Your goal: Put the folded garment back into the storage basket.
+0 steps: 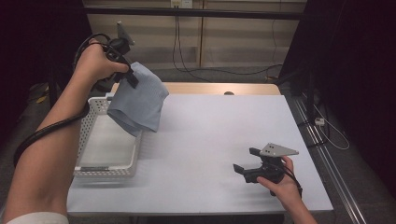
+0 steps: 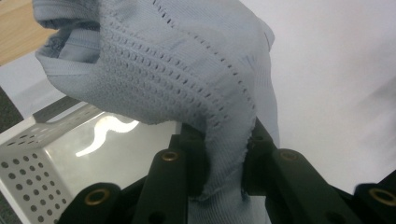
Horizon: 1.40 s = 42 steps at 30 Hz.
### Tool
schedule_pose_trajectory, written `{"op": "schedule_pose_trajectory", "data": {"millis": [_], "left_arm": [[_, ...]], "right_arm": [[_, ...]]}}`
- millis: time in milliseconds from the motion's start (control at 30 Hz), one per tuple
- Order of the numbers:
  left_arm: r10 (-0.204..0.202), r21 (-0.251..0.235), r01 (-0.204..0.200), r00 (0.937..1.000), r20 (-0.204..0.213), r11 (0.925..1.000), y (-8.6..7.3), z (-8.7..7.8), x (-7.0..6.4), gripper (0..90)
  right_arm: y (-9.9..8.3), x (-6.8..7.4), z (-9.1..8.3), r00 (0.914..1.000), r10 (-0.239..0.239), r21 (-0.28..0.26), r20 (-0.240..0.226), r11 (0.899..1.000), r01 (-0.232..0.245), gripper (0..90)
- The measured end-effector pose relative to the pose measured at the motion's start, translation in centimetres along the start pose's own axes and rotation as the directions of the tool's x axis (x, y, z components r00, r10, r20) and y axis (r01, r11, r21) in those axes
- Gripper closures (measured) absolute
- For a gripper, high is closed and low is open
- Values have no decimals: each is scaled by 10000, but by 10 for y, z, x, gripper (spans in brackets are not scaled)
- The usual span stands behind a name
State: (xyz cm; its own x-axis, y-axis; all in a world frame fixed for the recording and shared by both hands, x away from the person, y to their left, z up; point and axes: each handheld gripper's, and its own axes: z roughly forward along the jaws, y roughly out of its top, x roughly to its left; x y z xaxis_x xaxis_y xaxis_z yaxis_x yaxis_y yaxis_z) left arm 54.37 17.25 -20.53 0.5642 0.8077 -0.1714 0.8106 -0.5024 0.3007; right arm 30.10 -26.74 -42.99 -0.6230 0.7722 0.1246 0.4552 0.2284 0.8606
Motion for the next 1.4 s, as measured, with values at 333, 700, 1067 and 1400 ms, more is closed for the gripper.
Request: {"op": "schedule_pose_trajectory", "data": {"millis": [333,700,1067,1400], "left_arm": [[-320,8,320,9994,-116,9995,-7,1,16,753],[-451,47,453,9985,-294,9990,-13,6,29,753],[-809,92,813,9962,-335,9966,-22,8,44,753],[-958,266,968,9946,-391,9949,-31,13,51,753]], "right_arm": [[0,0,0,10000,11,-7,29,10000,-11,71],[0,0,0,10000,25,-17,23,10000,-25,71],[0,0,0,10000,36,2,31,10000,-36,71],[-1,1,0,10000,42,17,49,10000,-42,70]]}}
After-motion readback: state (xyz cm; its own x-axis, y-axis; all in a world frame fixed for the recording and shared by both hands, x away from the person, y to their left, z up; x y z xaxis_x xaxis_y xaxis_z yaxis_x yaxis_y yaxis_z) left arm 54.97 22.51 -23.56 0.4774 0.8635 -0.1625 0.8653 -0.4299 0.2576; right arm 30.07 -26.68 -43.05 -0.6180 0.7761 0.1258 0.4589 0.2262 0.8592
